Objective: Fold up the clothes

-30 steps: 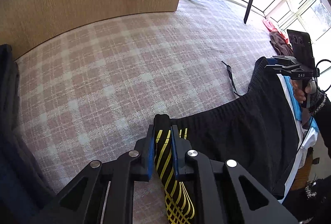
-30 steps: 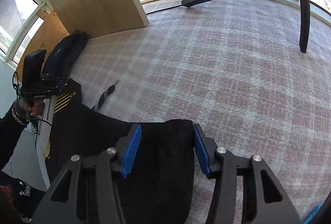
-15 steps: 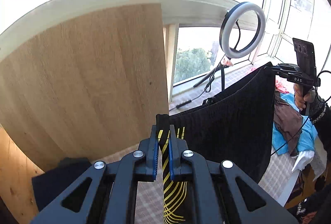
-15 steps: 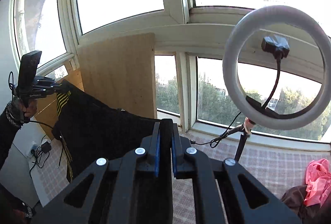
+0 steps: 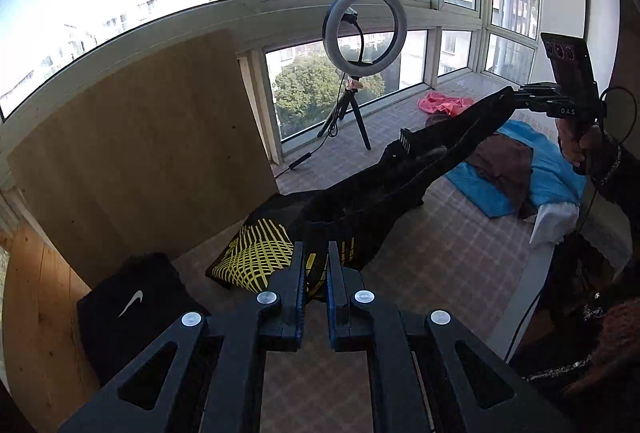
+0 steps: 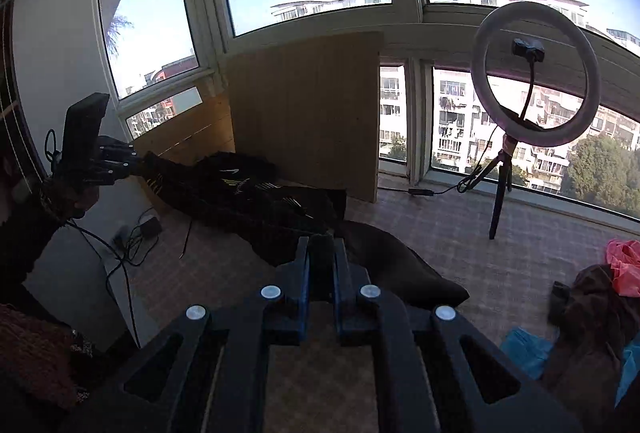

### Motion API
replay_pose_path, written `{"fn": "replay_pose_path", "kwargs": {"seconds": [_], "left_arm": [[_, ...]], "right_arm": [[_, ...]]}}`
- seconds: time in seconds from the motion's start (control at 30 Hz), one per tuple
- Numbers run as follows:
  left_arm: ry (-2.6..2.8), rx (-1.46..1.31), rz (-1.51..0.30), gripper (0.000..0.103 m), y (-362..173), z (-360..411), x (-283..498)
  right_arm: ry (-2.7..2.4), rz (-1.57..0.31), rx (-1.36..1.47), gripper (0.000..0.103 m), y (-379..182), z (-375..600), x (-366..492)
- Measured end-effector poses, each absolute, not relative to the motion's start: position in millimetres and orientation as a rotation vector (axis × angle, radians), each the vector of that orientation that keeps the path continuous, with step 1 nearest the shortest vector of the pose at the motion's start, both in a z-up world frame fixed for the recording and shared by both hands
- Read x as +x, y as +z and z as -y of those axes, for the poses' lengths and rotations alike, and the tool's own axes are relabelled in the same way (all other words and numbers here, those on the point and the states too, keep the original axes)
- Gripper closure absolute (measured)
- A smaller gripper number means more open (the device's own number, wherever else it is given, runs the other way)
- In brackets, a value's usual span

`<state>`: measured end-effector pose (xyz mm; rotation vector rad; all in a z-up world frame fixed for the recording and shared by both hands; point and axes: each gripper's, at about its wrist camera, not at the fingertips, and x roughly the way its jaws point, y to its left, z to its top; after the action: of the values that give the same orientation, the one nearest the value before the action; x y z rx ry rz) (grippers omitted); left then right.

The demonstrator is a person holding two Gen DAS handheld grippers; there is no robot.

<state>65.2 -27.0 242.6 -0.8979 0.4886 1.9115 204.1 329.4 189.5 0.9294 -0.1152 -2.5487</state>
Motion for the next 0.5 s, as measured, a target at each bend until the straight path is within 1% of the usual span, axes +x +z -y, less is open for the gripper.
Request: {"fn": "replay_pose_path", "kwargs": {"seconds": [0.1, 0.13, 0.23, 0.3, 0.37, 0.4, 0.43, 0.5], "left_arm": [[1.811, -1.136, -0.476, 0.096, 156.0, 51.4, 91.0], [1.781, -1.215, -0.476, 0.096, 127.5, 59.6, 98.5], [1.742, -1.368, -0.431, 0.096, 71.5, 80.7, 109.8], [1.711, -1.426, -0.393, 0.096, 54.7, 91.1, 112.8], [1.690, -1.438, -0.396, 0.095, 50.1, 96.5, 116.8], [1.674, -1.441, -0.407, 0.093, 50.6, 97.5, 119.1], [1.661, -1.442, -0.419, 0.089, 52.3, 100.2, 122.2], [1.641, -1.438, -0.453, 0.087, 56.4, 107.8, 129.4]], "right_arm": [[-2.415, 0.295, 1.170, 0.094, 96.9, -311.2, 236.9], [-2.379, 0.330, 1.238, 0.094, 71.4, -304.0, 246.2], [-2.297, 0.373, 1.405, 0.094, 12.2, -281.8, 267.3], [-2.266, 0.359, 1.481, 0.094, -10.0, -271.2, 275.7], [-2.253, 0.310, 1.513, 0.094, -15.9, -261.2, 283.8], [-2.250, 0.281, 1.523, 0.094, -16.3, -256.6, 287.0], [-2.234, 0.260, 1.540, 0.091, -15.1, -253.4, 287.1], [-2.189, 0.250, 1.581, 0.089, -9.2, -250.3, 286.6]]}}
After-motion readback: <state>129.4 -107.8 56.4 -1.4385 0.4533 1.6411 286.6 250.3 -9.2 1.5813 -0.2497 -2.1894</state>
